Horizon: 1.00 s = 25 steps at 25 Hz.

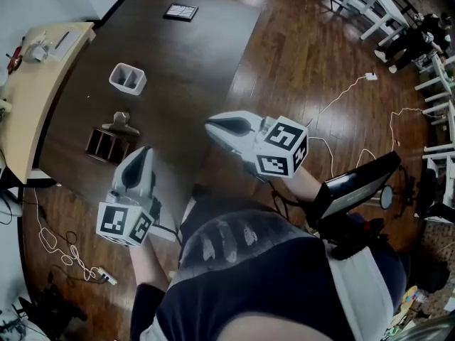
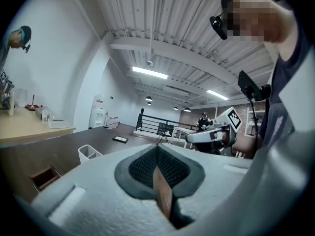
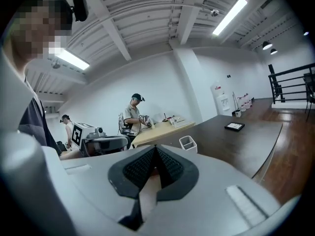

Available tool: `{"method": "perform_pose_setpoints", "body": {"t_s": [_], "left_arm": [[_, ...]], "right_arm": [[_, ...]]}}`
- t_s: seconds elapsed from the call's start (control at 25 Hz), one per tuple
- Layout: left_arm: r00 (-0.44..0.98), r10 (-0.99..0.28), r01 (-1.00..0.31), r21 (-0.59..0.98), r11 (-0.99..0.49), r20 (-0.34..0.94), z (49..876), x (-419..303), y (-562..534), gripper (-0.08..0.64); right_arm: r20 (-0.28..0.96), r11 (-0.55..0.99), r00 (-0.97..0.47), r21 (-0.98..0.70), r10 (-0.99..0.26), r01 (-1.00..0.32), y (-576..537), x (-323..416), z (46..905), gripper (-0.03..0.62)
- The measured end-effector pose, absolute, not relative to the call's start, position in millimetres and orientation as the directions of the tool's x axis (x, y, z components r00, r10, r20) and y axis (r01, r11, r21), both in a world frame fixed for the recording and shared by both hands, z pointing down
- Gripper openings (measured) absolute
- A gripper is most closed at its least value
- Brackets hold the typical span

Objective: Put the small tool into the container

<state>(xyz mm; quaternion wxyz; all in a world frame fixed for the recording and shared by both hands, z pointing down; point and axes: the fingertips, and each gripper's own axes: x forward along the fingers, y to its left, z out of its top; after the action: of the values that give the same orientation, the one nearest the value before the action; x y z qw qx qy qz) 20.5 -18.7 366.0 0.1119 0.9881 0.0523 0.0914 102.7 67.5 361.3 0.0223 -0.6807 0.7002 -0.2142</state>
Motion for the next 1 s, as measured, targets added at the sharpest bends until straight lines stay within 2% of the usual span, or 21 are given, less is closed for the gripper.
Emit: {"method": "perform_pose_setpoints", "body": {"t_s": [0.12, 0.28, 0.72, 1.0], "left_arm": [[0.981, 0.098, 0.059, 0.226, -0.972, 0.165, 368.1, 27.5, -35.9, 0.002], [0.984, 0.059, 0.022, 0.216, -0.976, 0.168, 366.8, 28.1, -54.3, 0.000], [0.884, -0.356, -0.425, 0.204, -0.882, 0.302, 386.5, -5.0, -158.2, 0.000], [0.795, -0.495, -0.577, 0.185, -0.795, 0.351, 387.6, -14.5, -172.5, 0.001]], "right_arm": [[0.263, 0.005, -0.089, -0.306, -0.961, -0.952, 46.1, 103.2, 358.1, 0.002], [0.301, 0.050, -0.169, -0.366, -0.939, -0.929, 10.7, 105.7, 372.6, 0.002], [0.312, 0.353, -0.541, -0.494, -0.781, -0.795, -136.8, 116.1, 412.9, 0.002], [0.465, 0.465, -0.632, -0.431, -0.620, -0.774, -182.9, 114.5, 461.5, 0.002]]}}
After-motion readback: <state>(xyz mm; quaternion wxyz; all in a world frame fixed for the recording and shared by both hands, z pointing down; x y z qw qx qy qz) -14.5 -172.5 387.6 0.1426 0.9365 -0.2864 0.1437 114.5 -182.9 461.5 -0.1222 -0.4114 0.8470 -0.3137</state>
